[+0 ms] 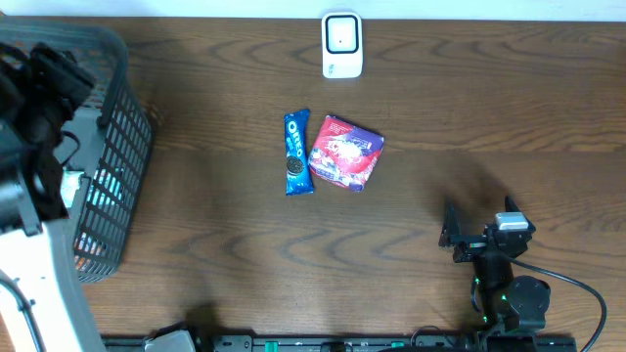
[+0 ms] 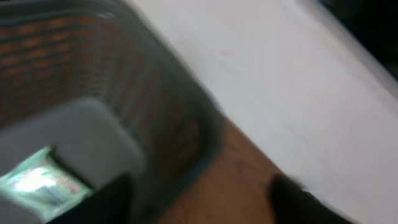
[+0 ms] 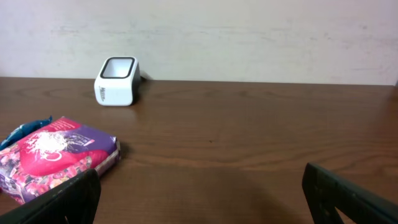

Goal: Scan the item barcode
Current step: 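Reach the left gripper into the basket and grasp the green wipes pack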

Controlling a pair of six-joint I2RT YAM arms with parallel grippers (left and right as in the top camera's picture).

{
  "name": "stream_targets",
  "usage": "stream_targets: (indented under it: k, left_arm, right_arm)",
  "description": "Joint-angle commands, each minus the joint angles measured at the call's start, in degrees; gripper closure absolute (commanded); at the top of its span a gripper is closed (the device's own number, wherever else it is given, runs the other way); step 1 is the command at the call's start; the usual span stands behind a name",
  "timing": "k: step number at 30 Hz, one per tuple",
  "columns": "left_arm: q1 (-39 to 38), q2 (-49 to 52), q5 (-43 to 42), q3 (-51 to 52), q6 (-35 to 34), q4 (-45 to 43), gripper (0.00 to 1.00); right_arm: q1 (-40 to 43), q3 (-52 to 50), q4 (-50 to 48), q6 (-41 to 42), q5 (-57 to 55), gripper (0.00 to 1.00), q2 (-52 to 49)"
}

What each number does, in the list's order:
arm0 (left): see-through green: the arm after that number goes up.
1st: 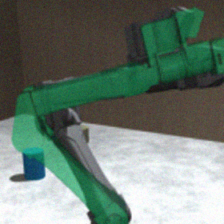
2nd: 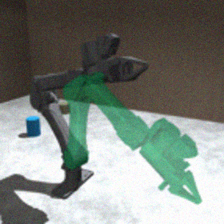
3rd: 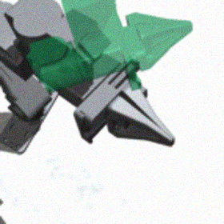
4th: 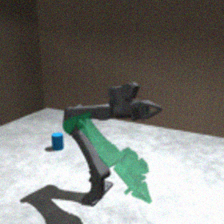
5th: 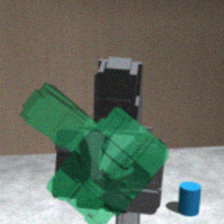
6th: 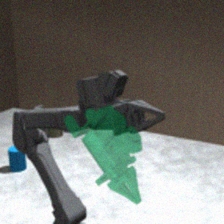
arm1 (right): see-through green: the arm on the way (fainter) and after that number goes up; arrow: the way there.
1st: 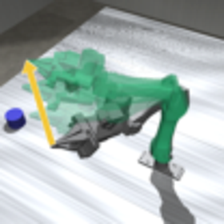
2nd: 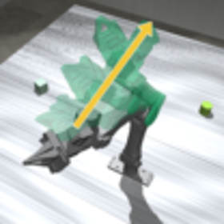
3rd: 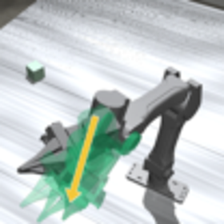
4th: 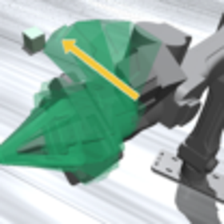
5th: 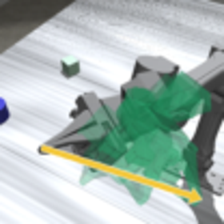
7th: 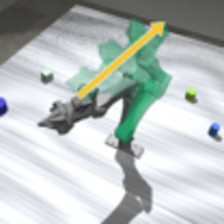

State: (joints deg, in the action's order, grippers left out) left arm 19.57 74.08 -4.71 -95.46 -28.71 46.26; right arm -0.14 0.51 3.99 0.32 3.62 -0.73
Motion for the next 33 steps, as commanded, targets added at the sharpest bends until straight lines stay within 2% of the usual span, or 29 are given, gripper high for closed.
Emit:
stream_targets:
  k: [1,6,10,11,16,29,31,33]
  left_arm:
    - [4.5,5.7,5.5,-0.4,-1.5,1.7,0.17]
    - [9.6,13.2,5.4,-0.4,-8.6,4.4,0.09]
    - [10.7,20.7,5.9,-0.4,-8.4,6.9,0.08]
    - [10.6,22.7,6.4,-0.4,-7.9,7.6,0.05]
    - [10.3,32.7,12.7,-0.4,-7.1,10.5,0.01]
    - [10.2,49.7,13.4,-0.4,-6.9,9.0,0.01]
    - [10.2,51.2,13.4,-0.4,-6.9,9.2,0.06]
    - [10.2,52.0,13.4,-0.3,-6.9,9.5,0.29]
  right_arm:
    - [-0.3,-0.2,0.1,-0.8,-0.1,0.01,0.2]
    - [-0.3,-0.2,0.1,-0.8,-0.1,0.01,0.2]
    - [-0.3,-0.2,0.1,-0.8,-0.1,0.01,0.2]
    - [-0.3,-0.2,0.1,-0.8,-0.1,0.01,0.2]
    - [-0.3,-0.2,0.1,-0.8,-0.1,0.01,0.2]
    - [-0.3,-0.2,0.1,-0.8,-0.1,0.01,0.2]
    - [-0.3,-0.2,0.1,-0.8,-0.1,0.01,0.2]
    - [-0.3,-0.2,0.1,-0.8,-0.1,0.01,0.2]
